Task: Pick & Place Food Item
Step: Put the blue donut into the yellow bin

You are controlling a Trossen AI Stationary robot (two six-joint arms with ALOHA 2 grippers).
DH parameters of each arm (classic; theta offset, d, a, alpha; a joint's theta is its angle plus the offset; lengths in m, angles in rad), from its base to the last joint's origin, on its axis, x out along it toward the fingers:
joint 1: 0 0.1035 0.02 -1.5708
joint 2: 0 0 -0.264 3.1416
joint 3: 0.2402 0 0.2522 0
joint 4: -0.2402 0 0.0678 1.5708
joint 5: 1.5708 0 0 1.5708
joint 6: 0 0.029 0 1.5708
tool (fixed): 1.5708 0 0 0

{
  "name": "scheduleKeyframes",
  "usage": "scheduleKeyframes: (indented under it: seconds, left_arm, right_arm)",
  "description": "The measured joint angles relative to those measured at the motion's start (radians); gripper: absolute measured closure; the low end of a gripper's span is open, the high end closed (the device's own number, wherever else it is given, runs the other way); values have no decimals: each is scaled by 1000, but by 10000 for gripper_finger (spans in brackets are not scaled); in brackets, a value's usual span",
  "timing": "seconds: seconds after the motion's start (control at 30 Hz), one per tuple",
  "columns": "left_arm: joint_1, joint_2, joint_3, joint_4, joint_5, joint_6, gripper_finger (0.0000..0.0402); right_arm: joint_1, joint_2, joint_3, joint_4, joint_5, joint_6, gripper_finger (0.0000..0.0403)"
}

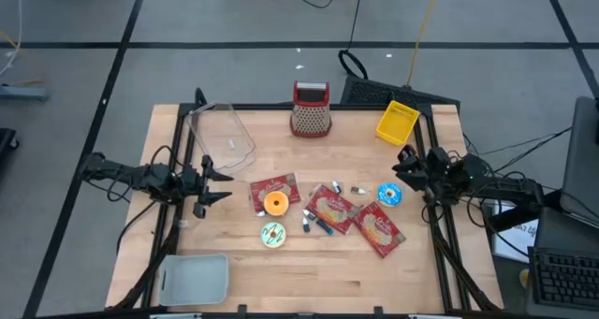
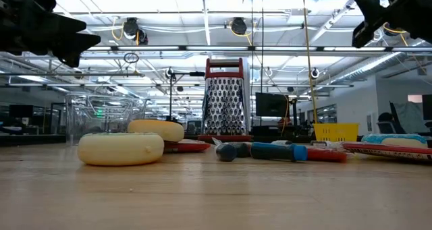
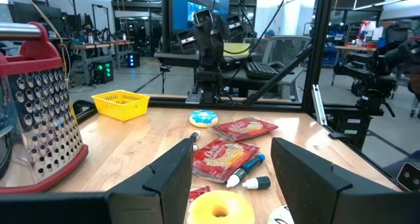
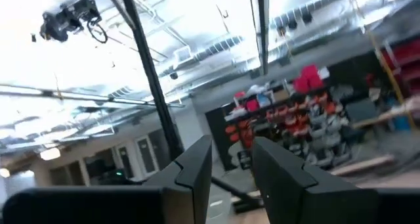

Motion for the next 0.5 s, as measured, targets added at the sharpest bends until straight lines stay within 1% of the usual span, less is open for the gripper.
scheduleKeyframes:
  seconds: [0.13, 0.23, 0.3, 0.37, 0.43, 0.5]
  left_arm:
    - [0, 0, 0, 0, 0, 0, 192]
    - [0, 0, 0, 0, 0, 0, 192]
    - [0, 0, 0, 0, 0, 0, 192]
    - [0, 0, 0, 0, 0, 0, 192]
    - [0, 0, 0, 0, 0, 0, 192]
    - [0, 0, 0, 0, 0, 0, 192]
  right_arm:
    - [0, 29, 0, -16, 105, -12, 284]
    - [0, 69, 2, -6, 115, -6, 248]
    - [0, 102, 23, -28, 113, 25, 215]
    - [0, 148, 70, -139, 110, 46, 182]
    - [0, 212, 143, -363, 112, 34, 154]
    - [0, 286, 243, -525, 141, 14, 136]
